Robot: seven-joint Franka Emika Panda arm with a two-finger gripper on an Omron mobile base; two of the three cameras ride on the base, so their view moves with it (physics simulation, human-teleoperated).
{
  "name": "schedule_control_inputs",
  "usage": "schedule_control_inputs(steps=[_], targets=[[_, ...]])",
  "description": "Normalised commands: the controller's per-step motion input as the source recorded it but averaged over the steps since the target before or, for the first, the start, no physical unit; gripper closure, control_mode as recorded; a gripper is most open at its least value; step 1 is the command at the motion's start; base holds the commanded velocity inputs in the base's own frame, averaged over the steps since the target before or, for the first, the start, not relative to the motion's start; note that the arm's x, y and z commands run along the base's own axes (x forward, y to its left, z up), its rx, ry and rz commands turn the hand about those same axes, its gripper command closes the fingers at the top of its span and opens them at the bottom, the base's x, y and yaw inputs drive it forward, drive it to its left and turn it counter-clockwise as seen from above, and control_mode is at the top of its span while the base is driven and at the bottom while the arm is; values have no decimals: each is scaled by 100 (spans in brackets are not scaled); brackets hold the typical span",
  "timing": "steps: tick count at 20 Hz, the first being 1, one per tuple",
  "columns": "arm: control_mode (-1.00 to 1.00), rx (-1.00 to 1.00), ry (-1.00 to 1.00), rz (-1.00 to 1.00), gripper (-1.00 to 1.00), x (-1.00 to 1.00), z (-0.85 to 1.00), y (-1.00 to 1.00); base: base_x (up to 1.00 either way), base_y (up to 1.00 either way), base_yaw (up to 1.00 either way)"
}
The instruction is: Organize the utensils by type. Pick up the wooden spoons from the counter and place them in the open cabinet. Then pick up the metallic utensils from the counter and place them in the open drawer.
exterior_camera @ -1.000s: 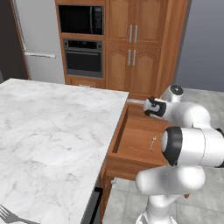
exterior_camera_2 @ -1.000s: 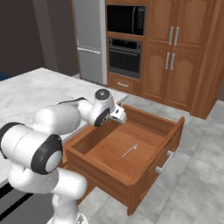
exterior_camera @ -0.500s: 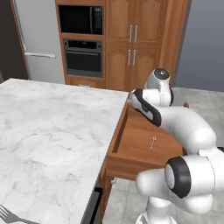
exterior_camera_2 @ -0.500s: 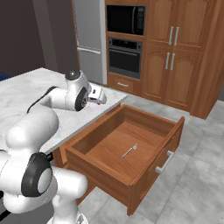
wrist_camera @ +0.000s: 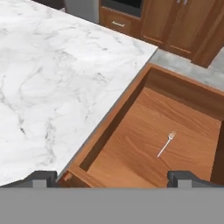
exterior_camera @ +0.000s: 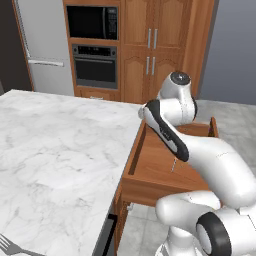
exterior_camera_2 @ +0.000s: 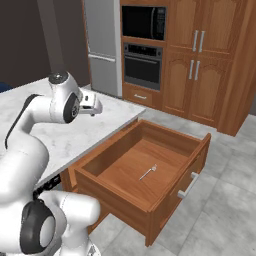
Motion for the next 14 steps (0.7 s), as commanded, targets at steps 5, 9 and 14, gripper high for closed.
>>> schedule_control_inputs(steps=[5,9,14], targets=[[-100,0,-9,16,-100,-79,3,13,0,0,0],[-100,0,-12,8,-100,-70,31,0,0,0,0],[-100,0,-11,-2,-100,-35,40,0,0,0,0]])
